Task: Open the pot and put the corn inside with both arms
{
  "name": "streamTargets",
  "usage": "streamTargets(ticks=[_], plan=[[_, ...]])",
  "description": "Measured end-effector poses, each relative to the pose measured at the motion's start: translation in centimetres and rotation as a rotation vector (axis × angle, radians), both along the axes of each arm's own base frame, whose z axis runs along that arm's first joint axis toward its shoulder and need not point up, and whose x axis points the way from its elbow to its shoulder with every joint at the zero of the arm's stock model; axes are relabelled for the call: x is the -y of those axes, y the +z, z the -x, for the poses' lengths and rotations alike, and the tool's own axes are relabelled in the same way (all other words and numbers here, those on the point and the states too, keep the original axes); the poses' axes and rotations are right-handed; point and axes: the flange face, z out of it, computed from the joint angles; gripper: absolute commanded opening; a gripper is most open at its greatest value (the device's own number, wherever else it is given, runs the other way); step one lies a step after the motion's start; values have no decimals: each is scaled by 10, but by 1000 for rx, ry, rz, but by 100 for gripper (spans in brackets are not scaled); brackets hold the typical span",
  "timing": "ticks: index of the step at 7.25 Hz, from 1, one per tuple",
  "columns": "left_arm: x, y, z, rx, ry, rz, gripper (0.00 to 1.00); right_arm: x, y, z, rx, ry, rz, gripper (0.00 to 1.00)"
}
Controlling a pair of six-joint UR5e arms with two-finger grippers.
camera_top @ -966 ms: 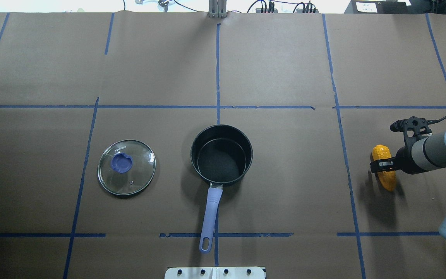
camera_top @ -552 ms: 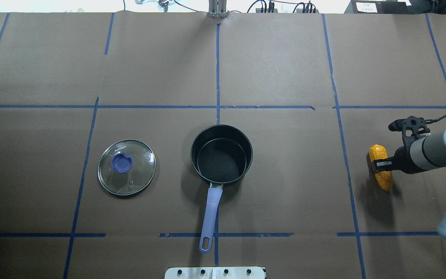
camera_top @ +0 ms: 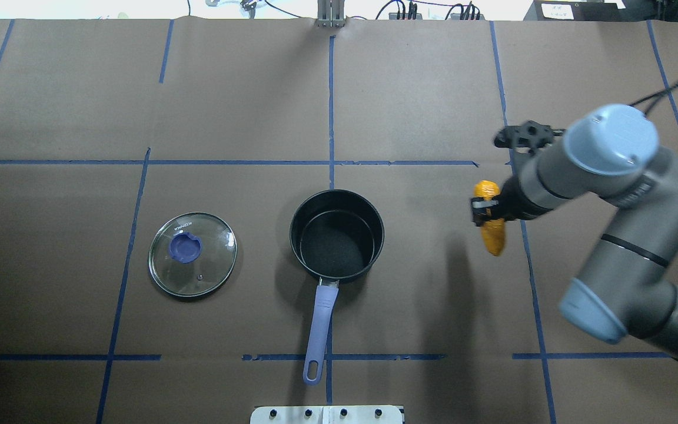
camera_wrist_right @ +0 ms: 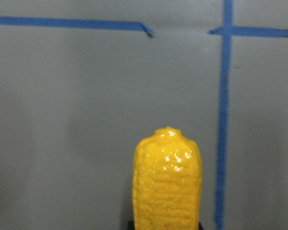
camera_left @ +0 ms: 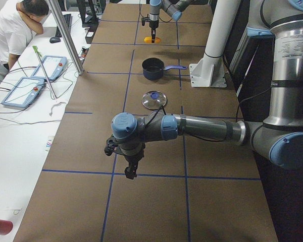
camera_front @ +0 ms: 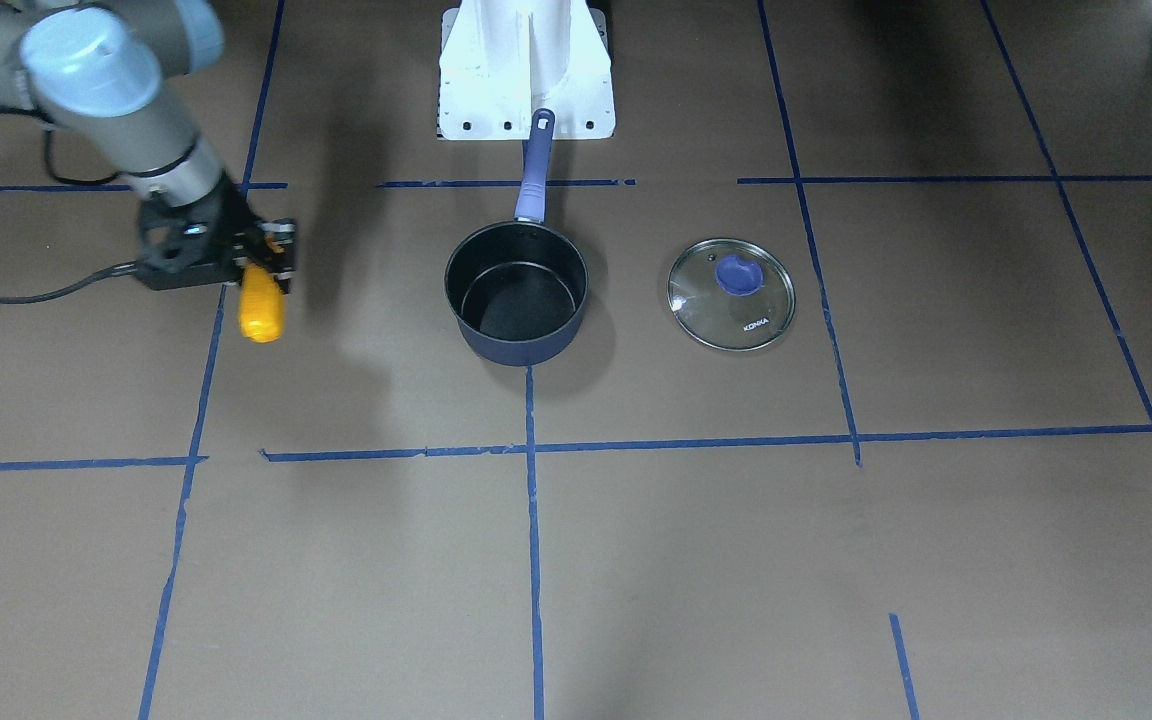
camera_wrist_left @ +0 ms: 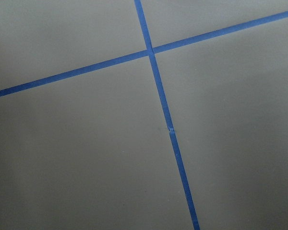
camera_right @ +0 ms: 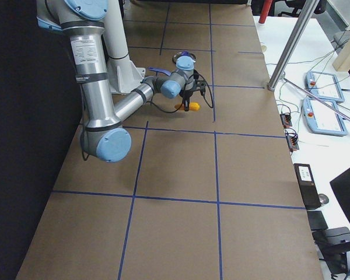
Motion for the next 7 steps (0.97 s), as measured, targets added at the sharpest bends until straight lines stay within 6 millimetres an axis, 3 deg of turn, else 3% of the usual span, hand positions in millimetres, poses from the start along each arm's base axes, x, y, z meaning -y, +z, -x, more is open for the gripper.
streamTargets(ticks=[2, 3, 4, 5, 7], plan=[[1, -1, 0, 0, -2, -1, 100, 3, -102, 77, 3, 41, 16, 0], [1, -2, 0, 0, -6, 2, 100, 1, -140, 119, 4, 71, 20, 0], [1, -2, 0, 0, -9, 4, 100, -8, -164, 149, 3, 90, 23, 28], [1, -2, 0, 0, -10, 6, 100, -16, -173, 165, 0, 95, 22, 99], [1, -1, 0, 0, -10, 7, 100, -25, -170, 174, -7, 83, 18, 100]])
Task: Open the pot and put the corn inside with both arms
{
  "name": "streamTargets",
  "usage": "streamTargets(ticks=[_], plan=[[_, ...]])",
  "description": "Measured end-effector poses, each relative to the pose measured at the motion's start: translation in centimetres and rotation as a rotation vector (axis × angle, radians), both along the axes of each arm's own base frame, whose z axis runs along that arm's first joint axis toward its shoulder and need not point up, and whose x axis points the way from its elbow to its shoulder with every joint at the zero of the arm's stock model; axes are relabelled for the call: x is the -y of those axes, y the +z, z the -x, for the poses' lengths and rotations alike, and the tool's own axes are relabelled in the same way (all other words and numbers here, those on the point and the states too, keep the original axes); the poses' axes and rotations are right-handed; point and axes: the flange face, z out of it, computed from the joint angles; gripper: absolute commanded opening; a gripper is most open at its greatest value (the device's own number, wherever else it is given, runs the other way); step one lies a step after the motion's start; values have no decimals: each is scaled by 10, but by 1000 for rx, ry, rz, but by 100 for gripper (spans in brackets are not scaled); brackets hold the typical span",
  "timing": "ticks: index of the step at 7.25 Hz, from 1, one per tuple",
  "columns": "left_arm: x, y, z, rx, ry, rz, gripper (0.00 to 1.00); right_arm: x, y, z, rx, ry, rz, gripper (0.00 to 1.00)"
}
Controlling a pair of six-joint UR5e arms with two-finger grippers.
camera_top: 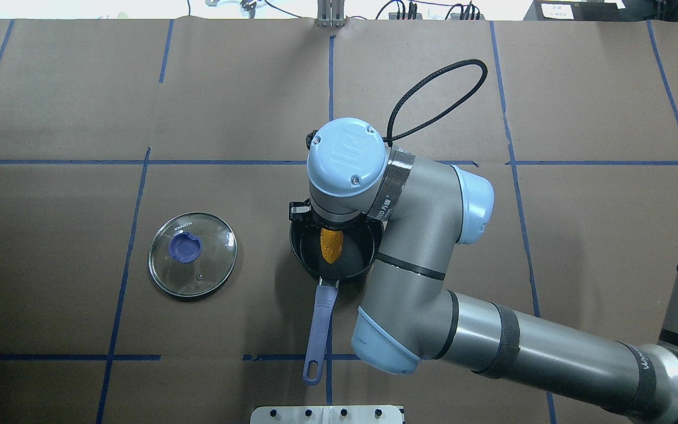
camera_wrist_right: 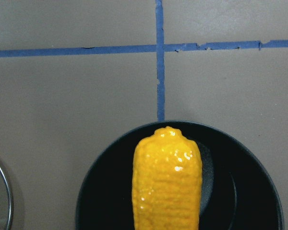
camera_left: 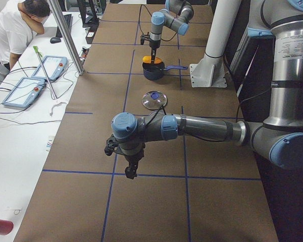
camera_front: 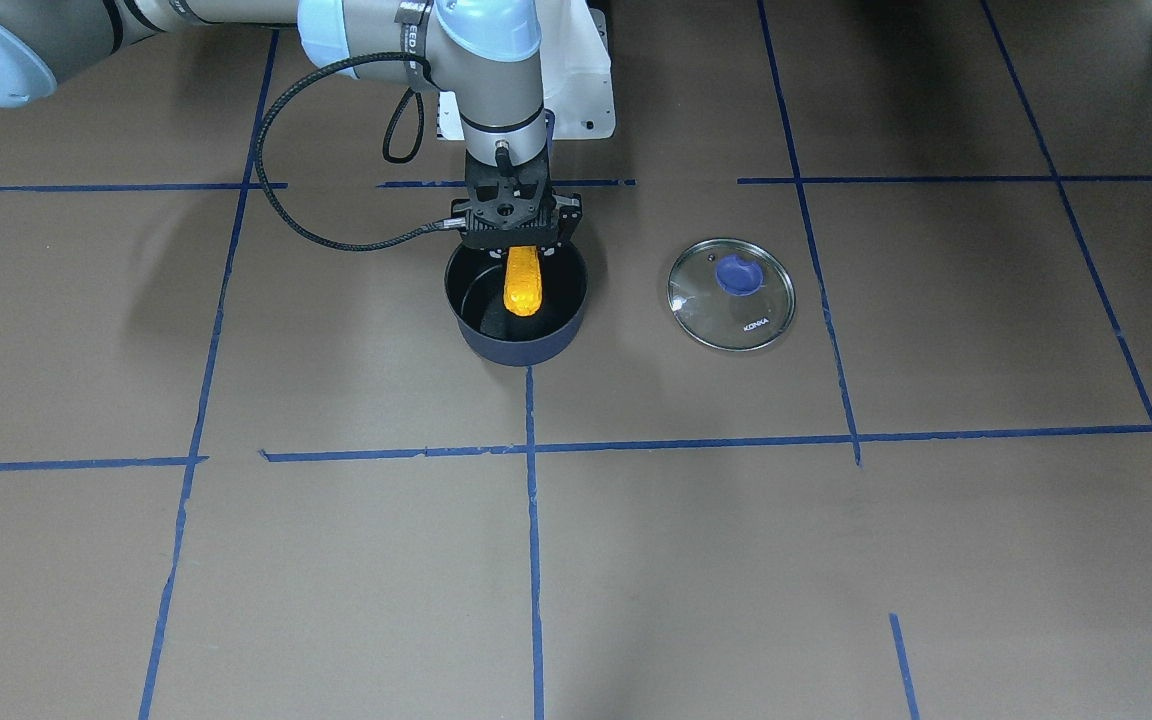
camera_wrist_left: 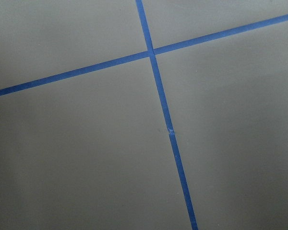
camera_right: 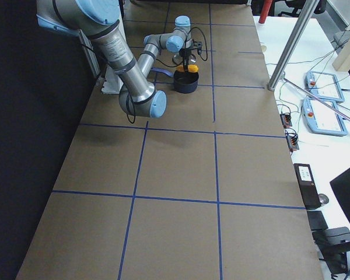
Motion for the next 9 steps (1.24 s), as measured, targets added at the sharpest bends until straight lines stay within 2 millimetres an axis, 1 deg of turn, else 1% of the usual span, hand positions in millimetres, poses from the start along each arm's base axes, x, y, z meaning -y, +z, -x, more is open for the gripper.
streamTargets(ticks=[3, 4, 5, 6, 7, 8, 9], plan=[[1, 0, 0, 0, 1, 0, 100, -1, 3, -1, -1, -6, -3, 100], [1, -1, 0, 2, 0, 0, 100, 9, 6, -9, -4, -9, -8, 100], [1, -1, 0, 3, 0, 1, 100, 35, 20, -31, -13, -26, -12, 100], [1, 0, 0, 5, 0, 2, 100, 73, 50, -68, -30, -60, -17, 100], [1, 0, 0, 6, 0, 3, 100, 117, 91, -126, -46, -105, -28, 100], [0, 2, 0, 6, 0, 6, 100, 160, 145, -205, -55, -161, -51, 100], [0, 5, 0, 6, 0, 12, 100, 187, 210, -294, -68, -227, -96, 100]])
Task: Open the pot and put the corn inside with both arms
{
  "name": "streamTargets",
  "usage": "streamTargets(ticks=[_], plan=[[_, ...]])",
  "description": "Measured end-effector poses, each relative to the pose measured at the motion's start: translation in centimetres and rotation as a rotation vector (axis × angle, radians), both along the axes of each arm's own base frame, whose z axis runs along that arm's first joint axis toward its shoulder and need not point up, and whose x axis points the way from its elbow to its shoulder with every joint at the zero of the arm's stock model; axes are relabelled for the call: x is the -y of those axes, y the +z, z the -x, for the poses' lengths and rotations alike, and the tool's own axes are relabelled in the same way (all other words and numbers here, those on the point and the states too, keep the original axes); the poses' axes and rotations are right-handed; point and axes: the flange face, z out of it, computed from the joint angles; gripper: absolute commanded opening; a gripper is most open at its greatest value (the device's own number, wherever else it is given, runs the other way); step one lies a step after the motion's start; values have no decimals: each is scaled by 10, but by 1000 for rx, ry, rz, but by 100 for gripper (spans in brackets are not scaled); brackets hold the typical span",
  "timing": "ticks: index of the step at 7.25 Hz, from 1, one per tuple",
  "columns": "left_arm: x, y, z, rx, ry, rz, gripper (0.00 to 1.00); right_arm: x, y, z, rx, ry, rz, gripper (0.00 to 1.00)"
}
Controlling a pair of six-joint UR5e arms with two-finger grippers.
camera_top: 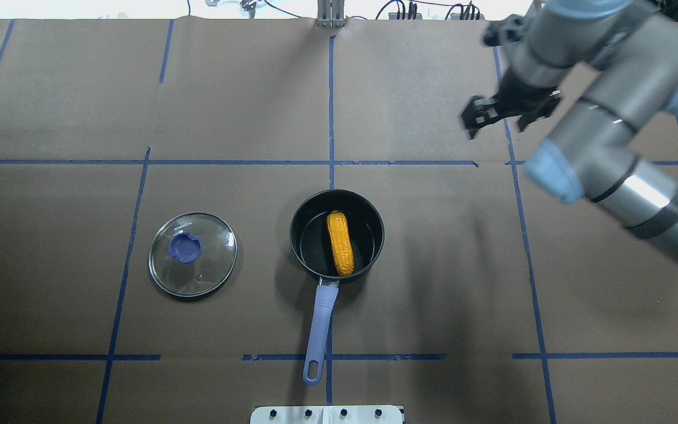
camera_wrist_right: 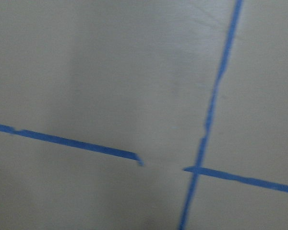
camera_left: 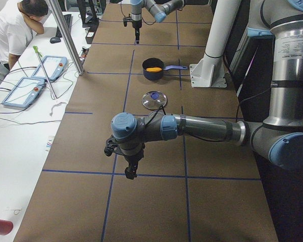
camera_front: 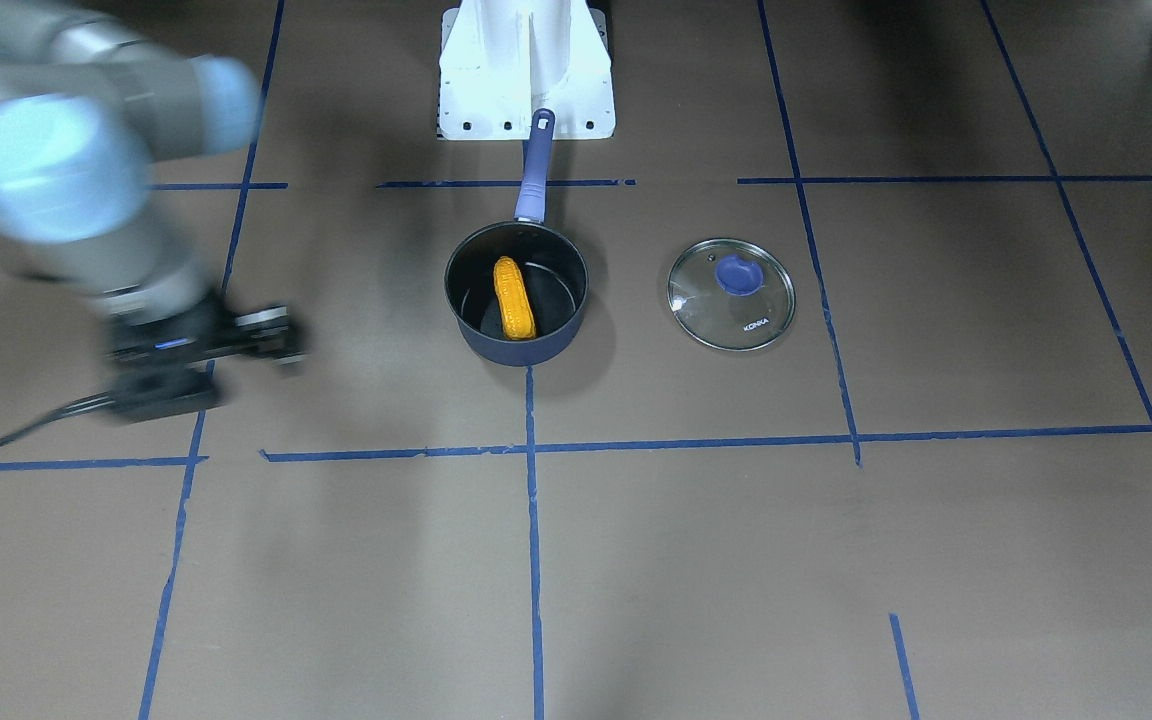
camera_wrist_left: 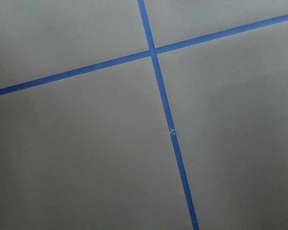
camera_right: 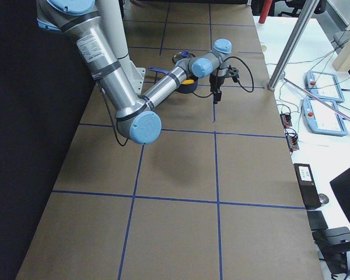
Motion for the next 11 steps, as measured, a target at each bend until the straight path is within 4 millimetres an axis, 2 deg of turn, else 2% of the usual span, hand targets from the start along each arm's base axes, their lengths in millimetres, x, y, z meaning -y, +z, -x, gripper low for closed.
streamTargets(ticks=[1, 2, 3, 4, 5, 6, 7, 11], plan=[[0, 5, 0, 0, 1, 9, 100, 6, 68, -87, -19, -61, -49, 100], [-1, 11, -1, -2, 2, 23, 100, -8, 136, -169, -44, -114, -89, 100], [-1, 21, -1, -4, 2, 36, 100, -38, 198, -239, -62, -151, -107, 100], [-2, 29, -1, -5, 2, 43, 100, -76, 250, -291, -72, -156, -86, 100], [-3, 34, -1, -4, 2, 43, 100, -114, 294, -325, -74, -135, -32, 100], [-3, 35, 0, -2, 1, 42, 100, -140, 321, -341, -67, -115, 12, 100], [-3, 35, 0, 1, 1, 39, 100, -153, 334, -345, -46, -104, 37, 100], [-3, 33, 0, 6, 8, 29, 100, -159, 336, -345, -1, -93, 42, 100]])
